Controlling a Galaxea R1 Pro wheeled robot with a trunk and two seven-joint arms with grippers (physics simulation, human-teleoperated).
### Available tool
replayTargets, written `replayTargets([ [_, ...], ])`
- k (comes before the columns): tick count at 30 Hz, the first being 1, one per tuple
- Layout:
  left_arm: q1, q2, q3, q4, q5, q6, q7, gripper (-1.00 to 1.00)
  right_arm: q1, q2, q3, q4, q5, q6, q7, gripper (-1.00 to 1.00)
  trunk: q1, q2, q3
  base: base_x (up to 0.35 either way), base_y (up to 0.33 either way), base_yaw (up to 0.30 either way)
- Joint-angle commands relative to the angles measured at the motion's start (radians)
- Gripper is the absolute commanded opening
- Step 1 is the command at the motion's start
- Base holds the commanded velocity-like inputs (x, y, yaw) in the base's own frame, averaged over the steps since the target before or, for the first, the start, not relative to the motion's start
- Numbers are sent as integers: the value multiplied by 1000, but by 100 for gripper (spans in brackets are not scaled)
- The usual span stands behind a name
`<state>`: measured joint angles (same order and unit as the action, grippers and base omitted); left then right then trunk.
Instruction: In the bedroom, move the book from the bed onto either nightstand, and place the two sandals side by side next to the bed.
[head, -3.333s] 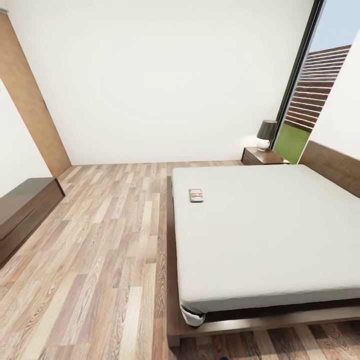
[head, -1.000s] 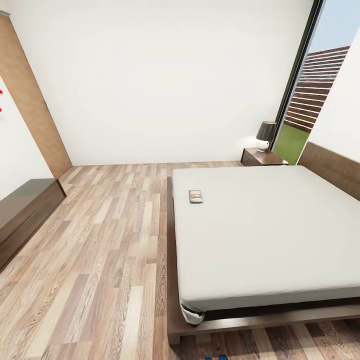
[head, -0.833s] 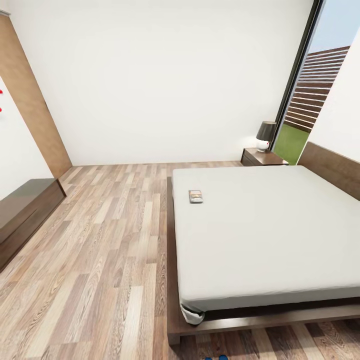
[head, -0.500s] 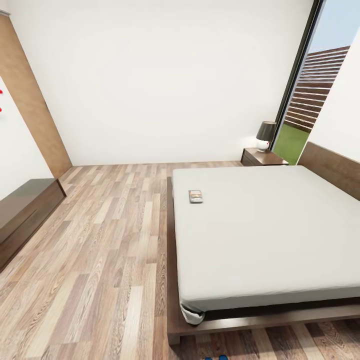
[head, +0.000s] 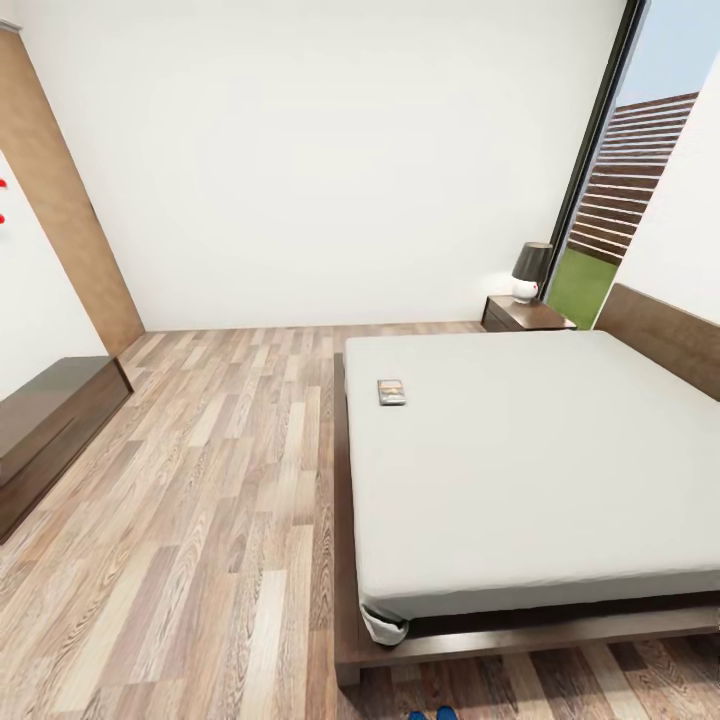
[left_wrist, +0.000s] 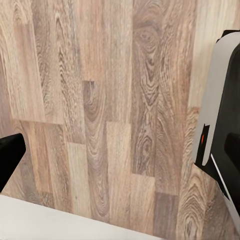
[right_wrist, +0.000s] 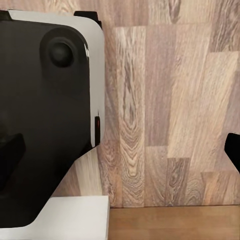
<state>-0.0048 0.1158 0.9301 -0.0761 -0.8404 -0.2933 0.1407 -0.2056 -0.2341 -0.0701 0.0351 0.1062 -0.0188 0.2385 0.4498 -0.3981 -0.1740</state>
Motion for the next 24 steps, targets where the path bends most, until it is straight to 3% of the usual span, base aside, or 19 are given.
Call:
replayTargets([
  [1,-1,0,6,1,-10,-3,5,100,-1,0,-8,3,10,-2,2,100,0,-2,-2,-213,0,0],
  [24,-1,0,6,1,-11,-3,5,100,-1,2,-7,2,10,-1,2,100,0,-2,-2,-154,0,1],
])
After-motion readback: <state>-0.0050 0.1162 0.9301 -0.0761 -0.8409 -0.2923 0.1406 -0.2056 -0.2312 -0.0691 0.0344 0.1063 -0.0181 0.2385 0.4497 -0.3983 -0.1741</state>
